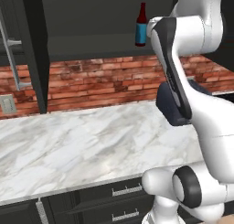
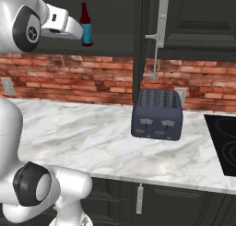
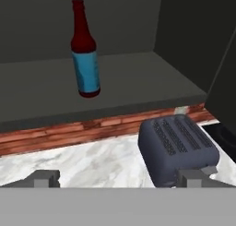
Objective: Open the cabinet directly in front. Then move the beer and the mug to the dining counter with the jar on it.
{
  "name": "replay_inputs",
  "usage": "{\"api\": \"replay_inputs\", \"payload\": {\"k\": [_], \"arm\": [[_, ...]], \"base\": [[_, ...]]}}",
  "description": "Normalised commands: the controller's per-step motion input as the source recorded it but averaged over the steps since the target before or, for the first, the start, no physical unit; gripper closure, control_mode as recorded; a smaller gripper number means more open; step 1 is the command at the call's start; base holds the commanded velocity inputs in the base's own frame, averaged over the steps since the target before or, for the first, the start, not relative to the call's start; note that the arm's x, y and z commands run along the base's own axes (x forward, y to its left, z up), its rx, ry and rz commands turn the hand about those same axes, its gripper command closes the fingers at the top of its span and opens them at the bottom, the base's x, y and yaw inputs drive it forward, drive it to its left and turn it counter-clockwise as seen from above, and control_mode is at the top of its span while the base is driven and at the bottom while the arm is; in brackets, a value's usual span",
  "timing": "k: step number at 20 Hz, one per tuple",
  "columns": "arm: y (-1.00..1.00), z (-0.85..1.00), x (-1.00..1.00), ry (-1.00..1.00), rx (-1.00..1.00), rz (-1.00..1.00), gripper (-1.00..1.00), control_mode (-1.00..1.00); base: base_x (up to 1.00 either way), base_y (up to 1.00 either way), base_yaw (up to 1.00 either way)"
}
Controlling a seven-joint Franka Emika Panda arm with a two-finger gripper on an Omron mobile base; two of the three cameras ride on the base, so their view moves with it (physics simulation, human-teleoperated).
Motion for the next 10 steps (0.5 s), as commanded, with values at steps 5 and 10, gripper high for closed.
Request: {"api": "replay_inputs", "payload": {"k": [5,10], "arm": [[0.04,-0.02,0.51,-0.01,0.00,0.02,-1.00,-1.00],[0.04,-0.14,0.56,0.00,0.02,0.00,-1.00,-1.00]], "base": [[0.00,0.00,0.00],[0.00,0.00,0.00]]}}
